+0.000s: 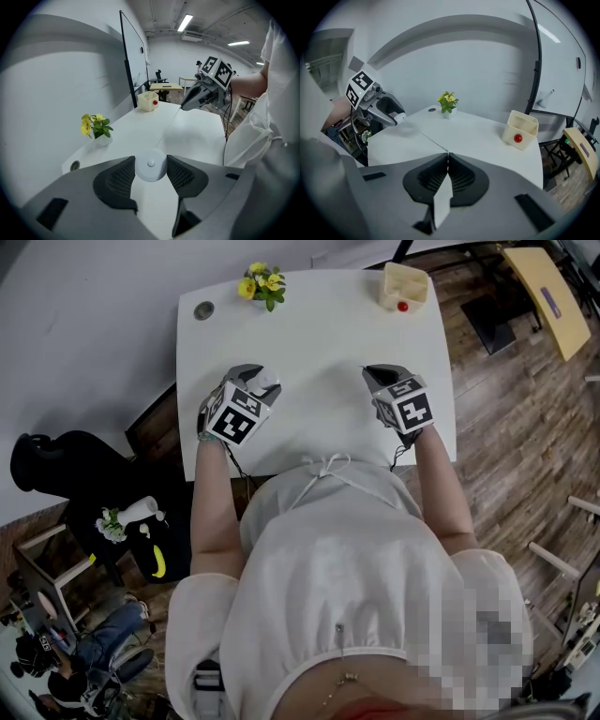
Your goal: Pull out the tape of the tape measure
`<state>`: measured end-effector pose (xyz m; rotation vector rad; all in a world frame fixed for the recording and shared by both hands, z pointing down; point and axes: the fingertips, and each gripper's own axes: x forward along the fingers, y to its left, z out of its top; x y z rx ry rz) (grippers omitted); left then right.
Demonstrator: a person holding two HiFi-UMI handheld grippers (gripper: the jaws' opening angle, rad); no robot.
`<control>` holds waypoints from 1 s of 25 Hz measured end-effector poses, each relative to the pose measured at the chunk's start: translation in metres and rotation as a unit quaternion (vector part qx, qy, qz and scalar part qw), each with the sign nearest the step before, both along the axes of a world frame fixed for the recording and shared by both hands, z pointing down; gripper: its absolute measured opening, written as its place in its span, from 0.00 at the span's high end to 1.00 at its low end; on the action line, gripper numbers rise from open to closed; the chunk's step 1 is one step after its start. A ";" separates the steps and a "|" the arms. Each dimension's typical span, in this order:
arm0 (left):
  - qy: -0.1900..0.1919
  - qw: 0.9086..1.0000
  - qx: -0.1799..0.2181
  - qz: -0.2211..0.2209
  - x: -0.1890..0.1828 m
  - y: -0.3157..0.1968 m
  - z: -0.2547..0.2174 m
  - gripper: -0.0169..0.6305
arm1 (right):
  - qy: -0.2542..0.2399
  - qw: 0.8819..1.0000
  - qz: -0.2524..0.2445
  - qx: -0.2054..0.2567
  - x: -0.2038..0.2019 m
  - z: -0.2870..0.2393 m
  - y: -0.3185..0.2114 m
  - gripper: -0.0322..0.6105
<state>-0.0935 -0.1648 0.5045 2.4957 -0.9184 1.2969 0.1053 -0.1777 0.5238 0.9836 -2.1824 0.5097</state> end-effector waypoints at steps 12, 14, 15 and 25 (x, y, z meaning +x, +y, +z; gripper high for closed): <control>0.012 1.000 -0.016 0.000 0.005 -0.001 0.008 0.62 | 0.017 0.999 0.018 -0.021 0.019 0.012 -0.003 0.94; -0.003 1.000 -0.017 -0.003 -0.001 -0.003 0.010 0.62 | 0.030 0.999 0.029 -0.024 0.029 0.014 -0.005 0.94; -0.010 1.000 -0.017 -0.006 -0.005 -0.004 0.012 0.62 | 0.032 0.999 0.035 -0.025 0.034 0.015 -0.006 0.94; 0.000 0.999 -0.025 -0.027 -0.015 -0.011 0.016 0.62 | 0.018 0.997 0.073 -0.035 0.055 0.018 -0.014 0.94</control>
